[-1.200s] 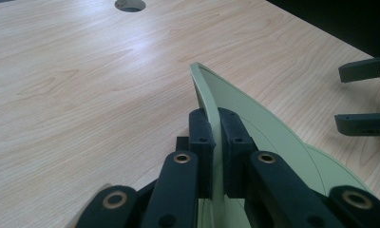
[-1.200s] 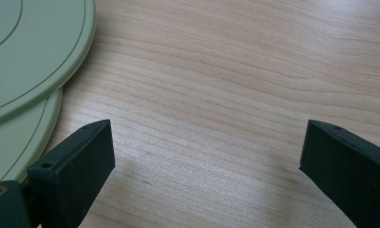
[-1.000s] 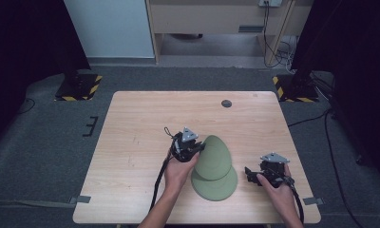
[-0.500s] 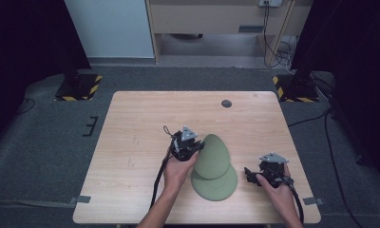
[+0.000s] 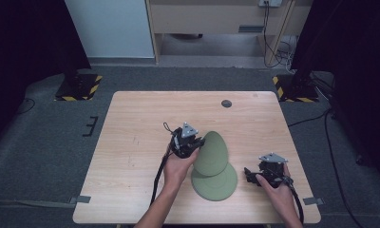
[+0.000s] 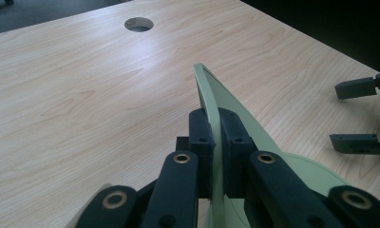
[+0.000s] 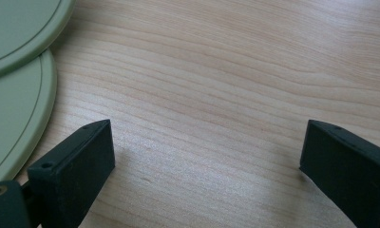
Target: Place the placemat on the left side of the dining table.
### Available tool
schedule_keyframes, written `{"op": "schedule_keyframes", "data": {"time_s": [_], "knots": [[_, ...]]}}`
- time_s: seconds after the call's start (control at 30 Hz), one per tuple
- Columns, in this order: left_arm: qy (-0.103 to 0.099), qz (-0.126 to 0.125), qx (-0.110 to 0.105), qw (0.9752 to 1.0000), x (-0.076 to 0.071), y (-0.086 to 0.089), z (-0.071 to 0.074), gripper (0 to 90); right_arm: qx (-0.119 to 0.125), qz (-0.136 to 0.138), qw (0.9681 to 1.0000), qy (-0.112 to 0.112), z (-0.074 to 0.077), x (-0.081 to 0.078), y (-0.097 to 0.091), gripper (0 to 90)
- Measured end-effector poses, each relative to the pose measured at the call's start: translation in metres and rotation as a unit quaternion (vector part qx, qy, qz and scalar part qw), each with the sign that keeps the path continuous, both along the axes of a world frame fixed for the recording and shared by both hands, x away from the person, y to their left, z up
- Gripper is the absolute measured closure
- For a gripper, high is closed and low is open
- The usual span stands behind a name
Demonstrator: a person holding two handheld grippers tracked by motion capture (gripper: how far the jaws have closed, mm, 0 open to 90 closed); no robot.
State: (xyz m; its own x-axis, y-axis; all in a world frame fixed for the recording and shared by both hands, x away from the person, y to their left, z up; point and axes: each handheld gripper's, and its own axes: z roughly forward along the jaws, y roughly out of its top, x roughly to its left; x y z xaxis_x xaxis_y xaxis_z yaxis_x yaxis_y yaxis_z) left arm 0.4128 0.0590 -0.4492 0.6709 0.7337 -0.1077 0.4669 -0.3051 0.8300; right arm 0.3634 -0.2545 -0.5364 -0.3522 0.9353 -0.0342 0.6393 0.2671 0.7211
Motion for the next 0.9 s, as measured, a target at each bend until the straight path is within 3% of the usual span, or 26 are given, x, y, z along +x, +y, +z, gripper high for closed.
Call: {"op": "schedule_keyframes", "data": {"time_s": [0.53,0.9], "knots": [[-0.006,-0.009,0.006,0.9999,0.014,-0.004,0.013,85.2,0.001,-0.002,1.0,0.001,-0.002,0.001,0.001,4.2],[0.001,-0.007,-0.008,0.9999,0.027,-0.001,0.019,85.3,0.005,-0.005,1.0,0.004,-0.002,0.002,0.0,3.7]]}}
